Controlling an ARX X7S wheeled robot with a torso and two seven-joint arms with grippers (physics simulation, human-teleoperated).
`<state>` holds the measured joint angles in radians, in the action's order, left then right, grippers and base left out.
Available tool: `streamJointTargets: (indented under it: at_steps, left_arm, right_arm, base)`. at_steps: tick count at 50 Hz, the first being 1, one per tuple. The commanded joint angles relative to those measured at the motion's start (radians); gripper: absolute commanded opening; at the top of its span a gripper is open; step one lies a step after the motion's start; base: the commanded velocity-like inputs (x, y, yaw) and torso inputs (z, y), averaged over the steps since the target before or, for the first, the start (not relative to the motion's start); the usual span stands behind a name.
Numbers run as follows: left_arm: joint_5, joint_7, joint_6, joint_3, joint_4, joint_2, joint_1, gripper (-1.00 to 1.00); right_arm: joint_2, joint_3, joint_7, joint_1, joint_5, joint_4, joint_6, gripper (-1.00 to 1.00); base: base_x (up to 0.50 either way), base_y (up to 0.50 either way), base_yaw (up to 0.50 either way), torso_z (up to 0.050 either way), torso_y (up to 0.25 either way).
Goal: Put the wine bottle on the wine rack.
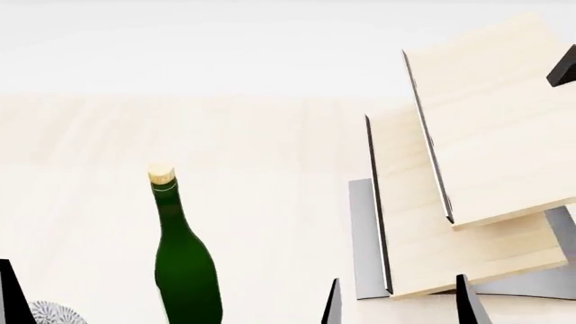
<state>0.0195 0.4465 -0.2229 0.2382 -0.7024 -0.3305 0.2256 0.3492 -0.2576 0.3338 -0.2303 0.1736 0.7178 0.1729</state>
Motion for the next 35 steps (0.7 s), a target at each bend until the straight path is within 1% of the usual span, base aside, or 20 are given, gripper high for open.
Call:
streamJointTargets:
  at_steps: [1,35]
  left_arm:
    - [0.0,0.004,0.0,0.003,0.0,-0.003,-0.001,1.0]
    - [-0.001,0.016,-0.004,0.013,0.005,-0.013,-0.004,1.0]
  right_arm:
    - [0.003,-0.005,0.003,0.0,-0.001,-0.002,0.003,1.0]
    - [0.013,-0.015,0.012,0.006,0.001,-0.012,0.01,1.0]
  base:
    - [0.0,-0.08,0.0,0.0,0.0]
    - [0.0,-0.08,0.0,0.0,0.0]
